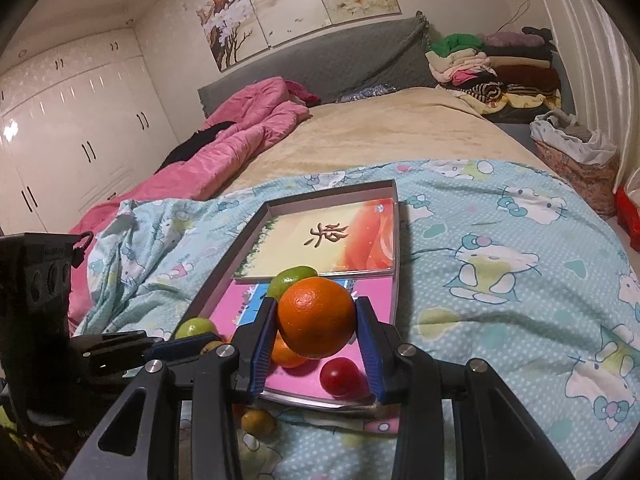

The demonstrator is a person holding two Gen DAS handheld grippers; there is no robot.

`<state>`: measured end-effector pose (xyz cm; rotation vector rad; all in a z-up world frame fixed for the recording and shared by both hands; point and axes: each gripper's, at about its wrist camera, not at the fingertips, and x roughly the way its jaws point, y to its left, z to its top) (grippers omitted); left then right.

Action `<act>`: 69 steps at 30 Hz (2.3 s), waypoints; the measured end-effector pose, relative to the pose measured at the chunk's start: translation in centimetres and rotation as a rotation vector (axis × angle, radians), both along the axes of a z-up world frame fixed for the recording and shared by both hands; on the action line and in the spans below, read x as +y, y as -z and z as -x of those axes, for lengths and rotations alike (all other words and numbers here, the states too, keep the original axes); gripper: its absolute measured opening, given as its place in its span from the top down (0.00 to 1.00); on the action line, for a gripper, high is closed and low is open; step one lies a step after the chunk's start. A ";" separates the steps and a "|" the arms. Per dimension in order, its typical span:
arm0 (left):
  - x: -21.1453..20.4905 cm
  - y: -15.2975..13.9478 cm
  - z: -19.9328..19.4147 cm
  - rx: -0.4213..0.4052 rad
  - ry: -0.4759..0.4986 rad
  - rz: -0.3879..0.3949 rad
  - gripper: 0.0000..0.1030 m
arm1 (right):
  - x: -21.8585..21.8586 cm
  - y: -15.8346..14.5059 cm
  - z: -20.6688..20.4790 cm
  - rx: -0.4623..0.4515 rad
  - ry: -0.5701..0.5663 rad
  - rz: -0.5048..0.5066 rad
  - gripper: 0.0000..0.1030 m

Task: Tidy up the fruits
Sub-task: 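Carry the orange and kiwi over the tray and lower them, then open both tools to release the orange and kiwi into the tray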

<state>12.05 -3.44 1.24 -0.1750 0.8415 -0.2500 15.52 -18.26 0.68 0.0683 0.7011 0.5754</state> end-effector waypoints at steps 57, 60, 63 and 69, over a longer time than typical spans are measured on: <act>-1.2 2.4 -2.1 0.063 0.024 -0.041 0.77 | 3.6 4.6 -3.3 0.073 -0.053 0.215 0.62; -1.1 2.5 -2.1 0.067 0.022 -0.037 0.77 | 3.6 4.6 -3.3 0.072 -0.051 0.211 0.62; -1.0 2.4 -2.1 0.071 0.018 -0.033 0.77 | 3.2 4.2 -3.1 0.057 -0.044 0.195 0.62; -0.7 2.2 -1.8 0.079 0.010 -0.022 0.76 | 2.3 3.1 -2.8 0.037 -0.028 0.147 0.58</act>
